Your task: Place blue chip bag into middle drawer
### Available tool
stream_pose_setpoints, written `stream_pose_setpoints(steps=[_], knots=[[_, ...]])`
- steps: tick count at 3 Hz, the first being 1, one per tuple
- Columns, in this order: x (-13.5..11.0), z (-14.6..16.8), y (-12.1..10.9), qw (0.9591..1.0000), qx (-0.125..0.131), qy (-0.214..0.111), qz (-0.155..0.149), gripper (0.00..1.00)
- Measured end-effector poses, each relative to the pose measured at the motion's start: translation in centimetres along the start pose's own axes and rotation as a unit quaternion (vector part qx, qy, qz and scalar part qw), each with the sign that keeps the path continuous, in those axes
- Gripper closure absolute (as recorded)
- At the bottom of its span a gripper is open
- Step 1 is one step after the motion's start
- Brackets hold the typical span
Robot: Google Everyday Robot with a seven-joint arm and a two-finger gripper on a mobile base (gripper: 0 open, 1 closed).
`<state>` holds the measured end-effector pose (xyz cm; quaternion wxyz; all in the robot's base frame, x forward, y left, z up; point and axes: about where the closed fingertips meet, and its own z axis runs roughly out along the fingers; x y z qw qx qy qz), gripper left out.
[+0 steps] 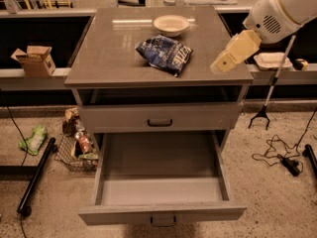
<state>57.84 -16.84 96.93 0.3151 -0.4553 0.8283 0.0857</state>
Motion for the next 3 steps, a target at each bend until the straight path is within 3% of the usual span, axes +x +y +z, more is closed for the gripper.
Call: stream_pose_setpoints(steps=[1, 2, 3], knots=[[-1.1, 3.4, -1.1, 0.9998, 0.004, -0.016, 0.007, 0.0], [-3.9, 10.3, -3.9, 0.9971, 0.024, -0.063, 0.035, 0.0], [-5.8, 14.0, -5.4, 0.9948, 0.036, -0.082, 0.048, 0.0]])
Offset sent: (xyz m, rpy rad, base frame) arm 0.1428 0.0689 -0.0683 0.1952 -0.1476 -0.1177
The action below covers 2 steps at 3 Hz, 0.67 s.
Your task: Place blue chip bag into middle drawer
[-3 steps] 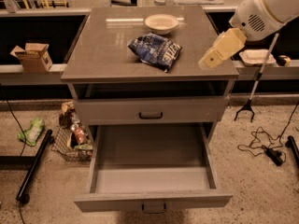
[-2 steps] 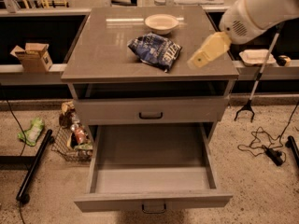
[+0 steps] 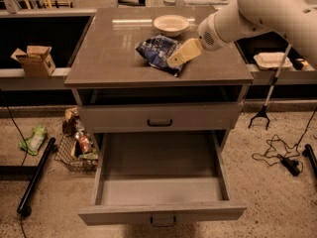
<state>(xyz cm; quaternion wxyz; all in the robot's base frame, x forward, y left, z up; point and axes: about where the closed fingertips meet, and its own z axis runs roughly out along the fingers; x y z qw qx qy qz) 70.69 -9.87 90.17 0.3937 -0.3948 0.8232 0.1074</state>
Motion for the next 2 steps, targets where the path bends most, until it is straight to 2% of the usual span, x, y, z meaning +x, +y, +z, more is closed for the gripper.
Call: stream_pose_setpoints(steps=[1, 2], knots=[[-0.6, 3.6, -1.2, 0.9997, 0.009, -0.009, 0.021, 0.0], [-1.0, 6.0, -1.4, 0.9994, 0.01, -0.01, 0.03, 0.0]])
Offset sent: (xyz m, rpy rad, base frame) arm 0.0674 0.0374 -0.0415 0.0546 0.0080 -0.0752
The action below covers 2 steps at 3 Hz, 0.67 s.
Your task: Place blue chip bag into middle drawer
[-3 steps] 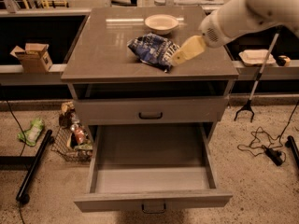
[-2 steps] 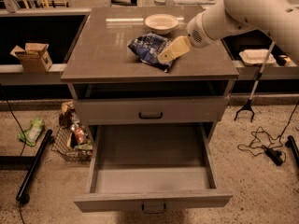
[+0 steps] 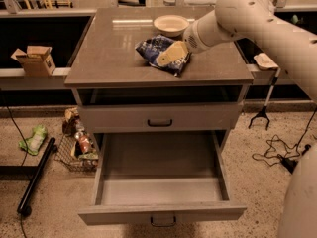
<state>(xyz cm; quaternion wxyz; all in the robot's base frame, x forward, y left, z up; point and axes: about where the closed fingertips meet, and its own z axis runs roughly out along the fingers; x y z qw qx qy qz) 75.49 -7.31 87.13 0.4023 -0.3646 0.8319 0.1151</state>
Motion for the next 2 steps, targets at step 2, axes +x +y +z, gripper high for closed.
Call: stream_pose_setpoints(steps=[2], knots=[[0.6, 3.7, 1.1, 0.9997, -0.012, 0.022, 0.006, 0.0]])
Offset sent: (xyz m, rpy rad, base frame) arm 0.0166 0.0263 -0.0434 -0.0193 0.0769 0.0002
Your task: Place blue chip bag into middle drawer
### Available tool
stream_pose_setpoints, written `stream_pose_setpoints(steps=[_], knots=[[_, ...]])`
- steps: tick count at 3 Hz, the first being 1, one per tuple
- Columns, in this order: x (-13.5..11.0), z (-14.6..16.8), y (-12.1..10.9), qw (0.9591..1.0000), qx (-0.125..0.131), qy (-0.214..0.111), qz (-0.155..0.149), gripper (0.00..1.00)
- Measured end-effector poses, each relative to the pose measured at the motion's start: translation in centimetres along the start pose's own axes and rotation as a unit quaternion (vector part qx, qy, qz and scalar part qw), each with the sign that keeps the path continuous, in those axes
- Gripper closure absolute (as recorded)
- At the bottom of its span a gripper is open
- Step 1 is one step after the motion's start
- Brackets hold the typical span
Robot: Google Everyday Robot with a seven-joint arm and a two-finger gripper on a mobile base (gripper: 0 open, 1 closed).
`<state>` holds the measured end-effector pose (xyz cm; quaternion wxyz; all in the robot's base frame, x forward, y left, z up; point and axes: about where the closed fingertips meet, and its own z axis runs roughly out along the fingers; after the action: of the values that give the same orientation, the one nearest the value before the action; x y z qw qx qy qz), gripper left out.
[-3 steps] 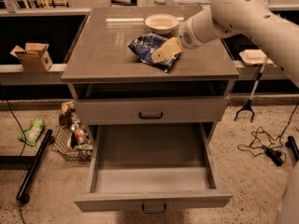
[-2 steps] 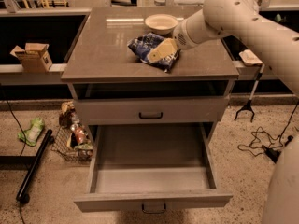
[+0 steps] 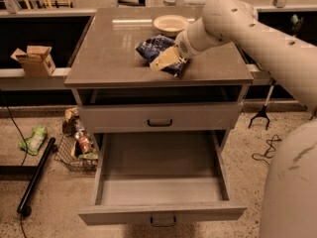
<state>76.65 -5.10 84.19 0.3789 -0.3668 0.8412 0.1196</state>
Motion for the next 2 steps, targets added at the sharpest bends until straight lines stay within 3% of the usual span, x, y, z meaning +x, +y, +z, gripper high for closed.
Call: stream_pose_setpoints(steps=[1, 2], knots=[[0.8, 1.14, 0.0, 0.9999, -0.006, 0.007, 0.008, 0.18], [0.9, 1.05, -0.04, 0.9999, -0.006, 0.005, 0.01, 0.49]])
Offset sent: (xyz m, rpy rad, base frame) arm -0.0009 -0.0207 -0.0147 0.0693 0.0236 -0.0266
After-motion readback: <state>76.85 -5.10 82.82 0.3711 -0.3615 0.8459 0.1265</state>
